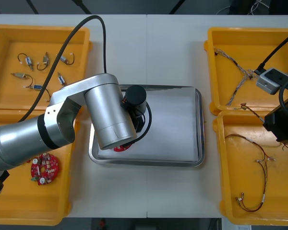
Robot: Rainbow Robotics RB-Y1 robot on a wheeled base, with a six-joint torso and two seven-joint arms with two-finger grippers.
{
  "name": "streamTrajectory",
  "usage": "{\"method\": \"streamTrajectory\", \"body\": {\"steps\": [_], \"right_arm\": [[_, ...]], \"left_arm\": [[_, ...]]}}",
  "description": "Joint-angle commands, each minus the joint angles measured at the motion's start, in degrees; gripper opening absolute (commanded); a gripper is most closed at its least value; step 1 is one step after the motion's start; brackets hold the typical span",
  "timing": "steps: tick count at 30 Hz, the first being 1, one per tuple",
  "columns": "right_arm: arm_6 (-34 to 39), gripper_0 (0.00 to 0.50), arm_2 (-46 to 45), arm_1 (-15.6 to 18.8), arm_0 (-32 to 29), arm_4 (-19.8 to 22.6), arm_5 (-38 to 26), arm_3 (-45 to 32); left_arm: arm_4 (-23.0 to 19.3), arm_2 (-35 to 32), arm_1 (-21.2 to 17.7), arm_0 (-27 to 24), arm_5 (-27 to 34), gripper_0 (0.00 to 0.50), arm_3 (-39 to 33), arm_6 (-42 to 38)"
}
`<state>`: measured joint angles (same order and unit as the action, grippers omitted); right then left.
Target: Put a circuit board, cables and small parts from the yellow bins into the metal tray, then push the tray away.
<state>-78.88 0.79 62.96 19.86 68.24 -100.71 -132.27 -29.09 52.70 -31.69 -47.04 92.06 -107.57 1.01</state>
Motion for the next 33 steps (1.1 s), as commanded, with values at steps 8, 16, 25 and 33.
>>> {"method": "streamTrajectory", "body": {"steps": [8, 16, 25, 33], "right_arm": [[0.75, 0.0, 0.27, -0.12, 1.41, -0.3, 0.51, -0.36], [0.75, 0.0, 1.24, 0.14, 1.06, -0.39, 0.42, 0.25], [-1.01, 0.0, 7.12, 1.11, 8.88, 0.67, 0.07, -0.54], [-3.29, 0.0, 21.19, -1.0, 21.71, -0.83, 2.01, -0.8]], "left_arm": [[-10.73, -2.95, -5.66, -8.33, 1.02, 0.5, -8.18, -4.52], [-32.88, -14.02, -16.74, -15.18, 4.89, 0.5, -10.99, -0.21], [-44.65, -24.75, -26.67, -16.76, 8.05, 0.5, -8.01, 6.29], [-47.03, -29.32, -35.11, -16.76, 7.96, 0.5, -0.71, 8.13]]}}
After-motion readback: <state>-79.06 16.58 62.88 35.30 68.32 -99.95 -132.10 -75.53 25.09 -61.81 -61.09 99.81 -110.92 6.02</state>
